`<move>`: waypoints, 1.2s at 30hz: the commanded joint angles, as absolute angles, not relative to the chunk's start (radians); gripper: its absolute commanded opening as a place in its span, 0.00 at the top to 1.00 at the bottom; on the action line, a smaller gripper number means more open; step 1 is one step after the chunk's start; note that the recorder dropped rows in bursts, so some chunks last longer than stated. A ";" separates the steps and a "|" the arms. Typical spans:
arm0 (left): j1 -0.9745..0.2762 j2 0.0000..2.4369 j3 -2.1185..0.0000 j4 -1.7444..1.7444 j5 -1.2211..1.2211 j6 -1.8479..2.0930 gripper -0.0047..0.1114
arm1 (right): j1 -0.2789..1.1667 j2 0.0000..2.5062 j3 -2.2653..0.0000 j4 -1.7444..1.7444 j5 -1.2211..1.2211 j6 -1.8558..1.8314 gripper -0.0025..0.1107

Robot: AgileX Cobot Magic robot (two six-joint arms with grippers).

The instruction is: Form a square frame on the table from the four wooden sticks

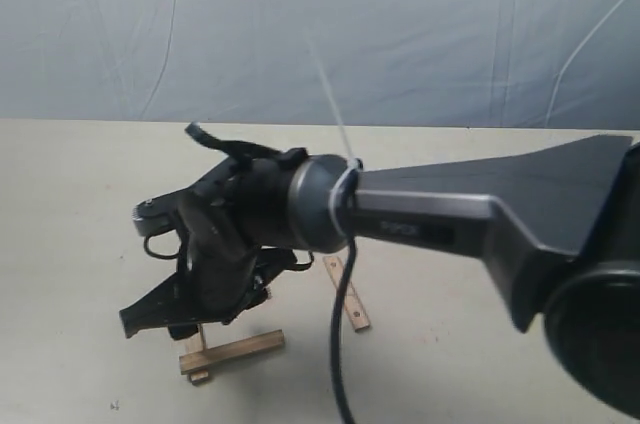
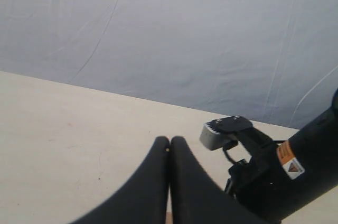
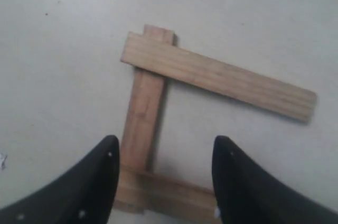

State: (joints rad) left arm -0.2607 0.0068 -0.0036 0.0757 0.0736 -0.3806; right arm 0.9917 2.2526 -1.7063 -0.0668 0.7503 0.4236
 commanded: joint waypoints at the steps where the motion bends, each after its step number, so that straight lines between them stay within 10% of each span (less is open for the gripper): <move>1: -0.259 0.000 0.000 0.063 0.077 -0.383 0.96 | 1.020 2.335 -1.840 -0.105 0.830 0.464 0.53; 14: -0.259 0.000 0.000 0.063 0.077 -0.383 0.96 | 1.049 2.452 -1.953 -0.192 0.915 0.520 0.56; 20: -0.259 0.000 0.000 0.063 0.077 -0.383 0.96 | 1.049 2.441 -1.953 -0.181 0.917 0.520 0.98; 36: -0.259 0.000 0.000 0.063 0.077 -0.383 0.96 | 1.028 2.250 -1.878 -0.368 1.032 0.632 0.98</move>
